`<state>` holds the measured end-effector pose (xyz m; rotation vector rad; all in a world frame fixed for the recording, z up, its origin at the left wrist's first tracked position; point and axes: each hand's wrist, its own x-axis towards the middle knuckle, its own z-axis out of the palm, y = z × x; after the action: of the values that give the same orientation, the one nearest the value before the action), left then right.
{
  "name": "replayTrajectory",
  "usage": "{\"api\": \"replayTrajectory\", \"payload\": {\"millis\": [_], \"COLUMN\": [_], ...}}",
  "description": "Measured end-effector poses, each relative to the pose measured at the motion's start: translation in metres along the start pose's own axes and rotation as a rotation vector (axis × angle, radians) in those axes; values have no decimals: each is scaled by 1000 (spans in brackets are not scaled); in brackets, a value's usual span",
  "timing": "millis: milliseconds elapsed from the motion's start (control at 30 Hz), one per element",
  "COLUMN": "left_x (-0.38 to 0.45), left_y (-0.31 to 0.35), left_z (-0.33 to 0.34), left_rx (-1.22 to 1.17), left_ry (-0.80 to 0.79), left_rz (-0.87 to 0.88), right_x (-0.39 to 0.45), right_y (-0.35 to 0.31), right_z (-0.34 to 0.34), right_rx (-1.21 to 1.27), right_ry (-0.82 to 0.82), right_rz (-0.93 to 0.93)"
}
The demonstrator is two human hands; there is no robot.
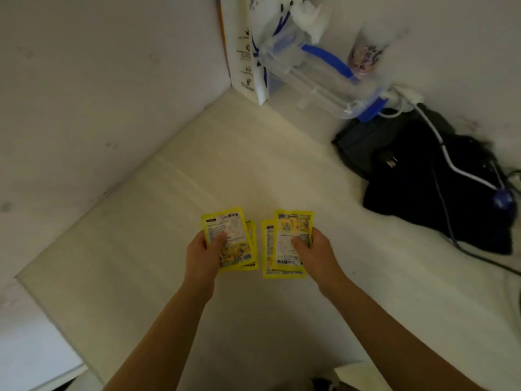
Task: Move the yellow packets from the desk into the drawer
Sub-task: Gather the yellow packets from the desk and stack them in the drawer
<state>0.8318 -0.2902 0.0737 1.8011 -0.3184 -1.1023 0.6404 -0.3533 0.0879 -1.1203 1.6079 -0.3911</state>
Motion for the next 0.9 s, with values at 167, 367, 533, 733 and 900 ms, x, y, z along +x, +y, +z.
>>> {"api": "replayTrajectory", "payload": {"millis": [167,367,533,733,900], "left_x": [-40,-82,-112,-158,-212], "left_y": [-29,-47,-55,-78,-106], "left_z": [-33,-56,-53,-26,1], "left_rx": [42,148,280,397,511], "left_ry": [-90,-236,-361,-524,-705], "left_rz": [-18,21,115,175,268], "right_x": [-62,-131,-179,-242,-298], "right_y": [34,84,120,166,211], "right_z": [14,18,4,-19,-39], "right_rx": [17,43,141,265,474], "right_ry": [71,212,326,460,544], "right_rz": [12,64,132,165,213]}}
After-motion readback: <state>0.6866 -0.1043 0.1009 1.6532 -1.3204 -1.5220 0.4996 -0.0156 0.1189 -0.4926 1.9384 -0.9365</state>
